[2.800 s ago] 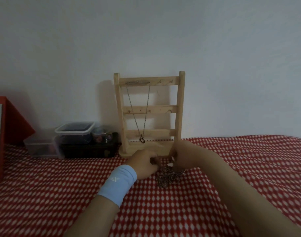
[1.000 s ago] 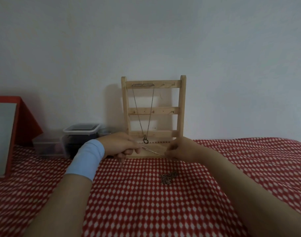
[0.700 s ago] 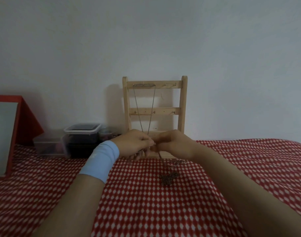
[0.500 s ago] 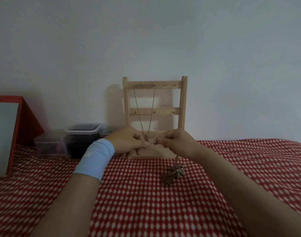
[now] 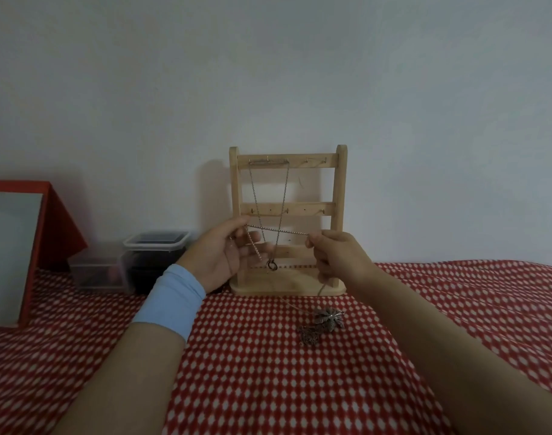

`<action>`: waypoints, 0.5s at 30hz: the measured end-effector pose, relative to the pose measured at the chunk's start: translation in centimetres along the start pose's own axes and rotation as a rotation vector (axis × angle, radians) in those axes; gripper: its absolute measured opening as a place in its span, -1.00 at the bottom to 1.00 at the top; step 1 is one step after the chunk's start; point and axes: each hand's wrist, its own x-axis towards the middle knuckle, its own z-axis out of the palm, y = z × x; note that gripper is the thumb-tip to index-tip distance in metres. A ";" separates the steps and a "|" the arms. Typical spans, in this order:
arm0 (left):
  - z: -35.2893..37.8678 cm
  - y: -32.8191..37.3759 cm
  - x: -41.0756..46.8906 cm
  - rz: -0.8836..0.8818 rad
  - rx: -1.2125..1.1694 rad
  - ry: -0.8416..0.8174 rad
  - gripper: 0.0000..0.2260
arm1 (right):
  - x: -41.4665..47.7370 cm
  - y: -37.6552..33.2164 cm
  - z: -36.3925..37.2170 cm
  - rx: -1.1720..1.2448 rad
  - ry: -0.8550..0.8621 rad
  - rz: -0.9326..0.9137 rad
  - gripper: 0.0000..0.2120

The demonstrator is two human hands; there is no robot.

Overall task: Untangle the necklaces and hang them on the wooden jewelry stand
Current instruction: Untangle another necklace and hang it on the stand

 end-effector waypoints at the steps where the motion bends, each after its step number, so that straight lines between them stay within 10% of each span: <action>1: -0.2 0.0 0.0 -0.041 -0.055 -0.021 -0.67 | 0.0 -0.1 0.0 0.027 0.001 0.018 -0.64; 7: -2.7 0.9 -0.9 -0.258 0.136 -0.199 -0.67 | 0.3 -0.3 -0.8 0.116 0.091 0.046 -0.50; 15: -2.1 1.9 -0.5 0.295 -0.731 -0.094 -0.80 | 0.1 0.5 -0.2 -0.283 0.003 0.026 -0.57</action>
